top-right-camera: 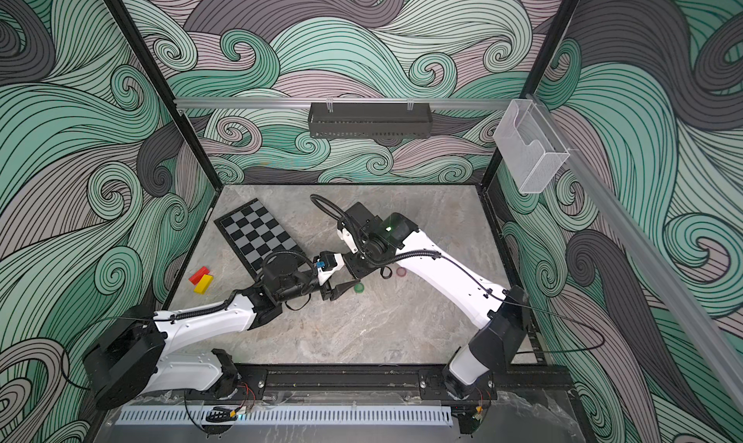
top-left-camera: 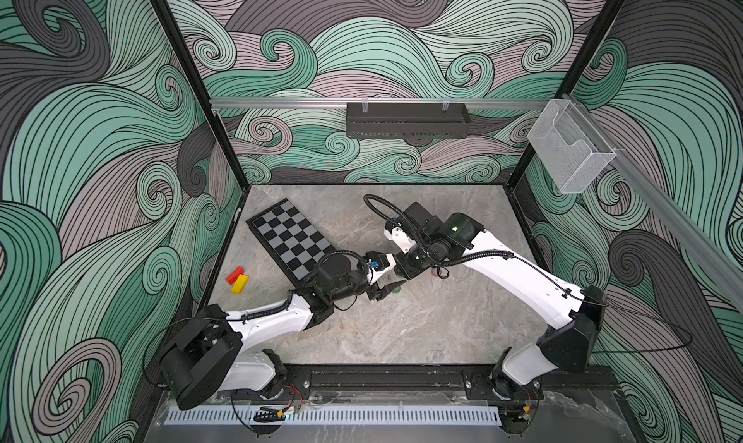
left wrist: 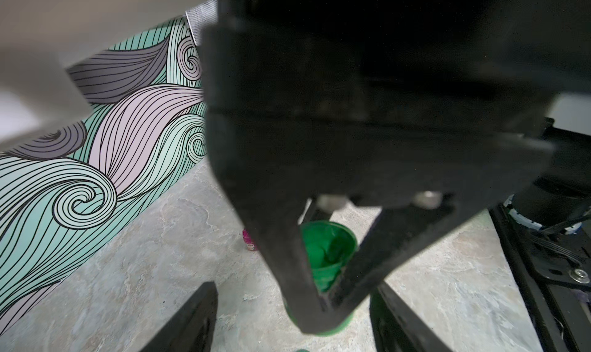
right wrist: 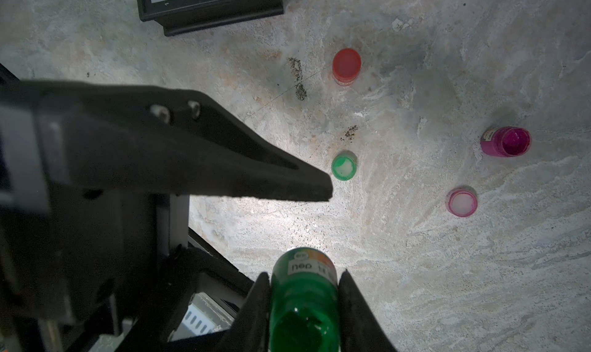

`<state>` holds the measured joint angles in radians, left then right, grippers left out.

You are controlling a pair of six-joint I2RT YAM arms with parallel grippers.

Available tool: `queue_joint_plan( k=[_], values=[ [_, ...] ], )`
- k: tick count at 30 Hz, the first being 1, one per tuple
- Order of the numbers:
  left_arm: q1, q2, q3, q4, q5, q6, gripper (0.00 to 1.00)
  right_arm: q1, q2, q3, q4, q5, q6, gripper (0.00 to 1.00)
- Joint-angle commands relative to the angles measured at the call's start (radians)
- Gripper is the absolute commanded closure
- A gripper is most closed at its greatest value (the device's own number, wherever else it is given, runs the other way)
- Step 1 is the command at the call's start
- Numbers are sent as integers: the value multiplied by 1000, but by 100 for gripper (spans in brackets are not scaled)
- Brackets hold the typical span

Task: Close the paint jar lid
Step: Pick up the paint jar from the center of the board.

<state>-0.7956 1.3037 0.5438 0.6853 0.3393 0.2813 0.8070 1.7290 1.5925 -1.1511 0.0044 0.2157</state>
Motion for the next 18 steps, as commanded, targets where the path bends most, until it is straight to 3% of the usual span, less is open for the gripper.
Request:
queue_joint_plan(
  k=[1, 18],
  values=[
    [-11, 14, 39, 41, -6, 3, 28, 5, 30, 36, 15, -24, 12, 67],
    [-16, 14, 43, 31, -1, -4, 48, 11, 41, 56, 15, -32, 22, 67]
  ],
)
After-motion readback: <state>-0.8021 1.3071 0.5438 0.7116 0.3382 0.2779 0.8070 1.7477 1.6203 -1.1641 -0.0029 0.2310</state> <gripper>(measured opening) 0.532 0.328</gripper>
